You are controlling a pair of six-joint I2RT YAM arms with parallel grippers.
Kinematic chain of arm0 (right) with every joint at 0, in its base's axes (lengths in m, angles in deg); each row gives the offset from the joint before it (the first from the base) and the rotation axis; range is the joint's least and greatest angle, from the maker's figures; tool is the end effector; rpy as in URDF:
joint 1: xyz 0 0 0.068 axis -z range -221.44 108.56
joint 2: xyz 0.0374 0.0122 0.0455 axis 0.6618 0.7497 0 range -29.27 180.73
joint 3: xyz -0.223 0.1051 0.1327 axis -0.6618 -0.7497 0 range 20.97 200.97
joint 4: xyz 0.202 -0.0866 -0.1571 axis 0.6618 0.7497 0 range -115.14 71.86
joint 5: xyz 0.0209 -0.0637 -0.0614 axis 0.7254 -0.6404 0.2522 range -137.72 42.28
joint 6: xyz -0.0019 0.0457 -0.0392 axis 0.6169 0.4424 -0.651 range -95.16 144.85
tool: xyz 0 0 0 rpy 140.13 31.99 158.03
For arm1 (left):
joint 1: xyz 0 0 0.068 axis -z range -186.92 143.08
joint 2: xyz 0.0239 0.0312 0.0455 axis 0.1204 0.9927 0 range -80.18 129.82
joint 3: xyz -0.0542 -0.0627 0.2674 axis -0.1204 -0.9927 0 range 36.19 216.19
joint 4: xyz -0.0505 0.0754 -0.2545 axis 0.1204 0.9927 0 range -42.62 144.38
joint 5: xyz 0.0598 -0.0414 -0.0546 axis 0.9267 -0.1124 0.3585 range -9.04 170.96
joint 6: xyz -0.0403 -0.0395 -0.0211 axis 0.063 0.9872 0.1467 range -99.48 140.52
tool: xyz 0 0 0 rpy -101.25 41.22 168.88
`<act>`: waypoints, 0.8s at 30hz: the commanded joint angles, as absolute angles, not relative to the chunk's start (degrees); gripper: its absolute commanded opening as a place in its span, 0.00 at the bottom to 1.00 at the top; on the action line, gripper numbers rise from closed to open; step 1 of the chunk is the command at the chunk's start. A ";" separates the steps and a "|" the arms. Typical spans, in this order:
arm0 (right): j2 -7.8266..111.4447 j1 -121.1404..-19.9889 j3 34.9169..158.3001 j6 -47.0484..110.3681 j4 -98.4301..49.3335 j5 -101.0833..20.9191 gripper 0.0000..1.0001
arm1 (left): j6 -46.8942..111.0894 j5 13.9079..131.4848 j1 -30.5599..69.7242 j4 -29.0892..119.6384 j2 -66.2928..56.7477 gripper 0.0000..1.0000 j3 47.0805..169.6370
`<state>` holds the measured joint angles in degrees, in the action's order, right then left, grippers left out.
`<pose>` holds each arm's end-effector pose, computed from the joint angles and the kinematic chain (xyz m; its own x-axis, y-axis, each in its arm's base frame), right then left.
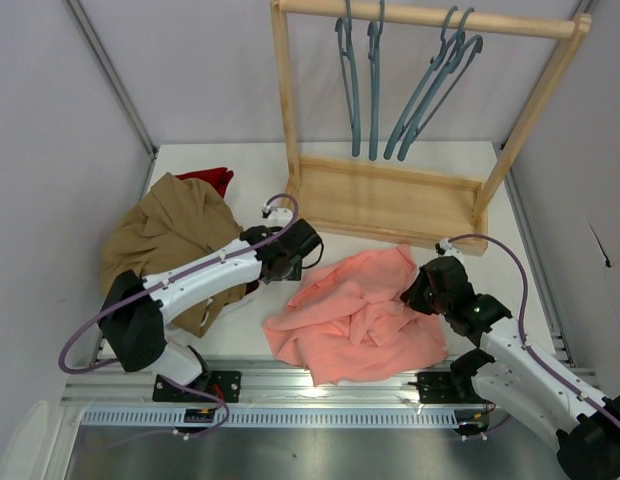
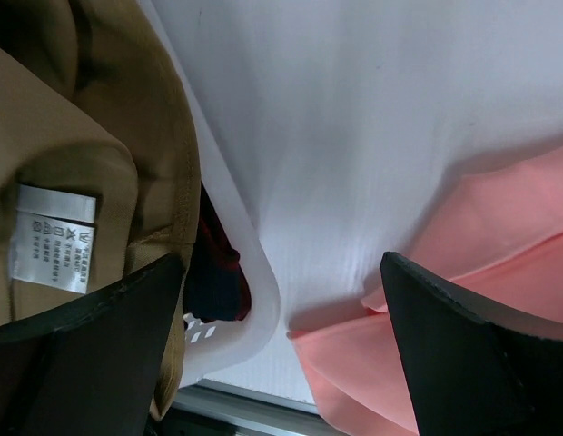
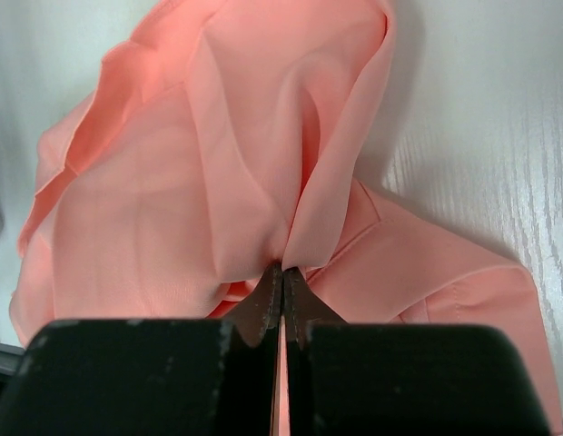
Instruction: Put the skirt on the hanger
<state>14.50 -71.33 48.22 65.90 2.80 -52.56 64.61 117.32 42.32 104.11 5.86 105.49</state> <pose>0.1486 0.0811 0.2035 -0.7499 0.3237 -0.5770 0.0637 0.9034 0.4241 0.2116 -0.2049 0.2630 -0.7974 0.0668 -0.5998 -0.0765 0.9746 0.2103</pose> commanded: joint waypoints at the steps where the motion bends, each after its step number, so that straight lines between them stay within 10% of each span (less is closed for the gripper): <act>1: 13.97 -70.53 47.69 64.75 0.79 -50.36 0.00 | 67.45 118.94 42.30 104.51 5.60 0.97 101.08; 24: 14.76 -69.91 46.02 67.12 -3.43 -49.74 0.00 | 61.58 111.11 9.26 98.71 -16.10 0.75 81.98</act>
